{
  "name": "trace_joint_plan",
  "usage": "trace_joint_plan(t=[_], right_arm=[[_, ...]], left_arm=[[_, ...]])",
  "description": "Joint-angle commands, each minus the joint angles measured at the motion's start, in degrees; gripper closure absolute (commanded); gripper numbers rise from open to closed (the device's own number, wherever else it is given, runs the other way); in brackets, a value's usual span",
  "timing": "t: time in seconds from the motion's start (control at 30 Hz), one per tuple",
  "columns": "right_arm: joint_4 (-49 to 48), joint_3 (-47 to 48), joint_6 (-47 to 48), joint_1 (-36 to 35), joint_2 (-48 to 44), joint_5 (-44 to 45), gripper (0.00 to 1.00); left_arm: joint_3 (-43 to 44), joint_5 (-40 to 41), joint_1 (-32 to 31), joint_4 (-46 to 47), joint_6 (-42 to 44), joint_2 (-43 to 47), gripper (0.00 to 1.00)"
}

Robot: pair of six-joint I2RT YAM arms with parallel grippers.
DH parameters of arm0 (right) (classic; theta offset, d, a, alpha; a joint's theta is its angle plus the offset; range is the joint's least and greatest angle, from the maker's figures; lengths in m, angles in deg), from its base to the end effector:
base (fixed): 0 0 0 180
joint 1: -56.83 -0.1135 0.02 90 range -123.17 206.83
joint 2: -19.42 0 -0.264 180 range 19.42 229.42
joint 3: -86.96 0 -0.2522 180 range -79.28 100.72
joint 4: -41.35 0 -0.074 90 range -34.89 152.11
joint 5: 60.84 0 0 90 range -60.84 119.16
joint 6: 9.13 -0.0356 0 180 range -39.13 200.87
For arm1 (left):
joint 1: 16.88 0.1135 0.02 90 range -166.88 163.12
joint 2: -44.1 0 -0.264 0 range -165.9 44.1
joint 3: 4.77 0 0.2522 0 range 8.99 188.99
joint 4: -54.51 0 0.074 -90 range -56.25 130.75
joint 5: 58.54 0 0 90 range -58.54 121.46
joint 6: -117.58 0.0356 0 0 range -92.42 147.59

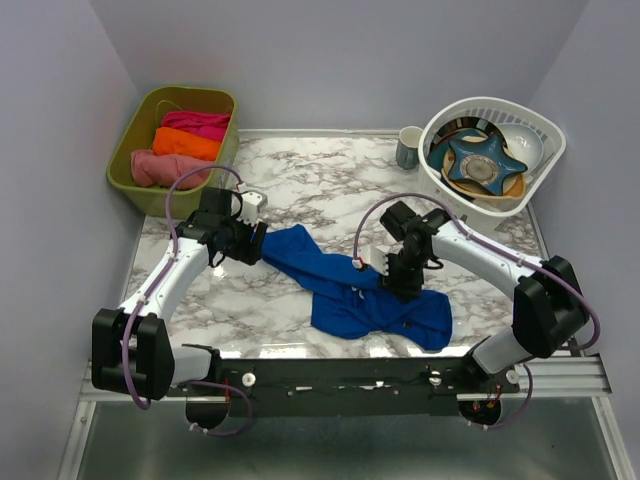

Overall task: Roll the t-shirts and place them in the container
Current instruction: Flatten out the T-shirt at the center of the board.

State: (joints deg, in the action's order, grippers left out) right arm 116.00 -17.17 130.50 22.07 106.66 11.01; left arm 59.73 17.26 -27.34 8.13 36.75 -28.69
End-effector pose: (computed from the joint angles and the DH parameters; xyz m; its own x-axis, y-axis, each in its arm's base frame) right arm 0.2089 0.1585 0.2199 -0.1046 -0.9538 -0.2817 -0.9868 0.0643 0.1484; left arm 0.2484 -0.0547 0.2408 -0.7417 0.2940 -0.6028 0.4393 0.8921 -0.1054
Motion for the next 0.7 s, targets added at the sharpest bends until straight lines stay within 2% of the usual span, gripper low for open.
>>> trace_joint_plan(t=[0.0, 0.13, 0.2, 0.3, 0.33, 0.43, 0.53, 0.57, 0.6, 0.63, 0.67], right_arm=[[-4.98, -1.99, -0.23, 0.13, -0.05, 6.72, 0.52], [-5.16, -1.64, -0.84, 0.13, -1.63, 8.57, 0.66], [-4.64, -1.37, -0.93, 0.14, -3.21, 9.01, 0.68], [-2.62, -1.29, -0.94, 0.13, -7.51, 8.05, 0.83], [-1.74, -1.63, -0.50, 0.05, -9.70, 7.17, 0.92], [1.86, -4.17, 2.57, -0.39, -14.80, 2.52, 0.99], [2.84, -7.43, 3.81, -1.01, -21.58, 0.66, 0.99], [2.66, -8.83, 2.94, -1.01, -22.37, 0.92, 0.95], [2.66, -9.45, 2.41, -1.01, -22.12, 1.53, 0.87], [2.31, -9.81, 1.71, -1.01, -21.59, 2.06, 0.68], [1.27, -9.90, -0.47, -1.01, -20.80, 3.55, 0.63]], left_arm=[[0.76, 0.22, 0.53, 0.54, 0.24, 0.73, 0.29], [0.67, 0.05, 0.61, 0.63, 0.15, 0.81, 0.29], [0.59, 0.05, 0.61, 0.54, 0.15, 0.90, 0.29], [0.24, -0.13, 0.61, 1.07, -0.03, 0.90, 0.29], [0.06, -0.22, 0.61, 1.24, -0.20, 0.90, 0.29], [-0.03, -0.74, 0.61, 1.95, -0.55, 0.55, 0.29], [0.06, -1.18, 0.61, 2.30, -0.99, 0.02, 0.29], [0.23, -1.36, 0.61, 2.39, -1.00, -0.07, 0.29], [0.58, -1.45, 0.61, 2.39, -1.08, -0.50, 0.29], [0.67, -1.45, 0.61, 2.30, -1.17, -0.68, 0.29], [0.85, -1.54, 0.61, 2.30, -1.17, -0.86, 0.29]])
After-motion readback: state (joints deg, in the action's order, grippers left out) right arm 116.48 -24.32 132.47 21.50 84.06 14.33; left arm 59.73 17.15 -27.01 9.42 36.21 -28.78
